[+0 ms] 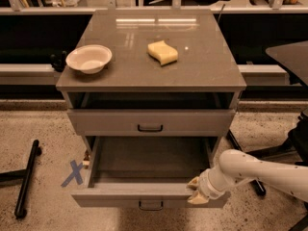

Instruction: Open middle drawer

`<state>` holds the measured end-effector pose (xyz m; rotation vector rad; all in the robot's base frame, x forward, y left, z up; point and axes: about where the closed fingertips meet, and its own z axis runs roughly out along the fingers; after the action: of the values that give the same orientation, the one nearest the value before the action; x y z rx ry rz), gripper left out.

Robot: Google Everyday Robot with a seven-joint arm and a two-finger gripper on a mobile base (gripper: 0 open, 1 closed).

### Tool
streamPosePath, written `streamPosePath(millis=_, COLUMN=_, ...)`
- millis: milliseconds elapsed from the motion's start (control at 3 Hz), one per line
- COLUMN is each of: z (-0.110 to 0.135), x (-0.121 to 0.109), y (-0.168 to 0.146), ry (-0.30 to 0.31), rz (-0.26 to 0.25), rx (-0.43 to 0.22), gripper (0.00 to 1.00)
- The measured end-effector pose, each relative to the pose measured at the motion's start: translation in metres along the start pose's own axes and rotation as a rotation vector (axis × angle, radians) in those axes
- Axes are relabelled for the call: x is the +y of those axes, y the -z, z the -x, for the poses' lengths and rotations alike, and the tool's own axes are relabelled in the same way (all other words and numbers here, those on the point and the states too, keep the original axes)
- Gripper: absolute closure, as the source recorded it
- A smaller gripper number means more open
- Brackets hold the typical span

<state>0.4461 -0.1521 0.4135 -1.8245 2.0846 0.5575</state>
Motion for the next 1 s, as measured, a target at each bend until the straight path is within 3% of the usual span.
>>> streamPosePath(millis=667, z=-0.004, x=0.018, y=0.001, ry=-0.005, rz=-0.004, rx=0.002, gripper=1.00)
streamPosePath(millis=1000, z=-0.016, x=0.057, y=-0.009, ry=-0.023, rz=0.025, rx=-0.015, gripper=1.00)
